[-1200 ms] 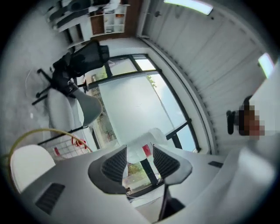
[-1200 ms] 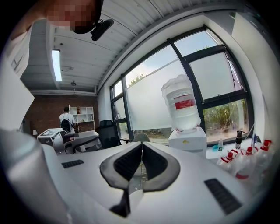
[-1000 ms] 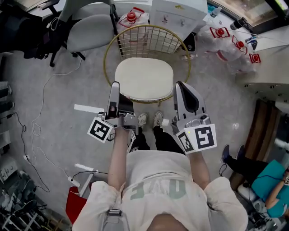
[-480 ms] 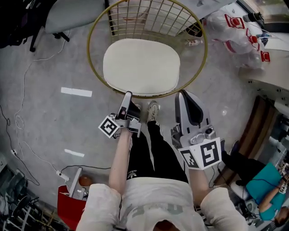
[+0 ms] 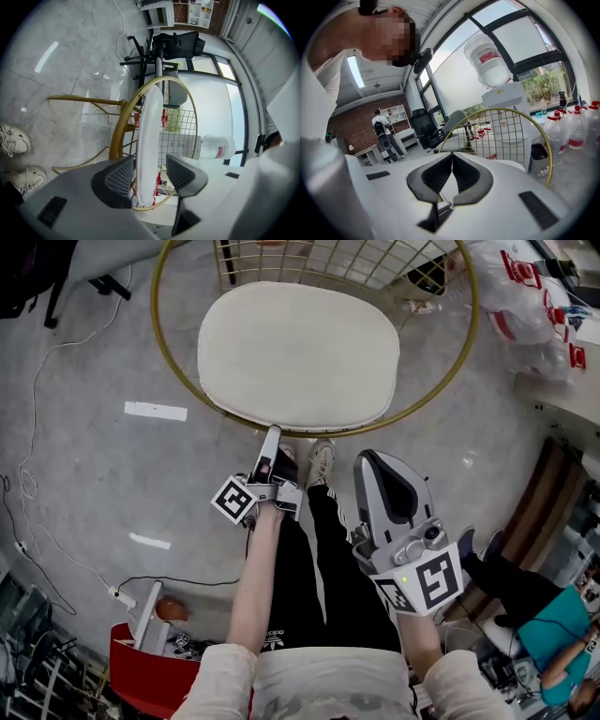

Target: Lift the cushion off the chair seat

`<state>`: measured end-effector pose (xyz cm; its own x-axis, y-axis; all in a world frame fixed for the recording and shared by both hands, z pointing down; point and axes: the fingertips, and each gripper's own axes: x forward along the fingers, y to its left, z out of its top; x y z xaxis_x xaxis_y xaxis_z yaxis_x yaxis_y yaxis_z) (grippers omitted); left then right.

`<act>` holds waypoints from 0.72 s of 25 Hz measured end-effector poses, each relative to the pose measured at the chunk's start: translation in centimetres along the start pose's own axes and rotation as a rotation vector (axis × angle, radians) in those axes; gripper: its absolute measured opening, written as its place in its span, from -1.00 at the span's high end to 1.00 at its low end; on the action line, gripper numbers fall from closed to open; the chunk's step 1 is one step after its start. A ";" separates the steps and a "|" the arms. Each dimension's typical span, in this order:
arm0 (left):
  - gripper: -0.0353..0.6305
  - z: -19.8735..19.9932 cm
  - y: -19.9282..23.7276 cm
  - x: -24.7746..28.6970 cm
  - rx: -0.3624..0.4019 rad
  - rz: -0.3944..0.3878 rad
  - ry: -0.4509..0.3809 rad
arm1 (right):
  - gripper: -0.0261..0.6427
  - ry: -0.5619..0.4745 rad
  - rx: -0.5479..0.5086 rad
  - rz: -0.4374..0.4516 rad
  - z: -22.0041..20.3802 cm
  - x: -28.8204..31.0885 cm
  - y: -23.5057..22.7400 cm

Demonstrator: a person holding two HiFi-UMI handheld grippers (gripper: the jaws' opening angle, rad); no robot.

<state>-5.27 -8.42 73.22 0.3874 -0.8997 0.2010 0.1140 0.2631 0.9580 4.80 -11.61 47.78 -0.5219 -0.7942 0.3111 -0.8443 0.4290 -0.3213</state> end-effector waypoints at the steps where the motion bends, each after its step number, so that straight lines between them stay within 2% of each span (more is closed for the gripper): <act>1: 0.27 0.0 0.3 0.0 -0.005 0.002 -0.004 | 0.87 0.004 0.006 0.005 -0.4 -0.1 0.0; 9: 0.27 -0.9 2.0 -0.5 -0.023 0.021 -0.011 | 0.87 0.014 0.006 0.046 -0.7 0.0 0.1; 14: 0.27 -0.8 1.6 0.2 0.012 -0.006 -0.001 | 0.87 0.008 -0.008 0.082 -0.3 0.1 0.5; 18: 0.27 -0.8 0.9 1.2 0.012 -0.039 -0.014 | 0.87 0.020 -0.002 0.090 -0.7 -0.2 0.1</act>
<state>-4.00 -9.03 74.16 0.3701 -0.9140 0.1663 0.1180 0.2239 0.9675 4.68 -11.08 48.34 -0.5984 -0.7435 0.2985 -0.7937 0.4993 -0.3474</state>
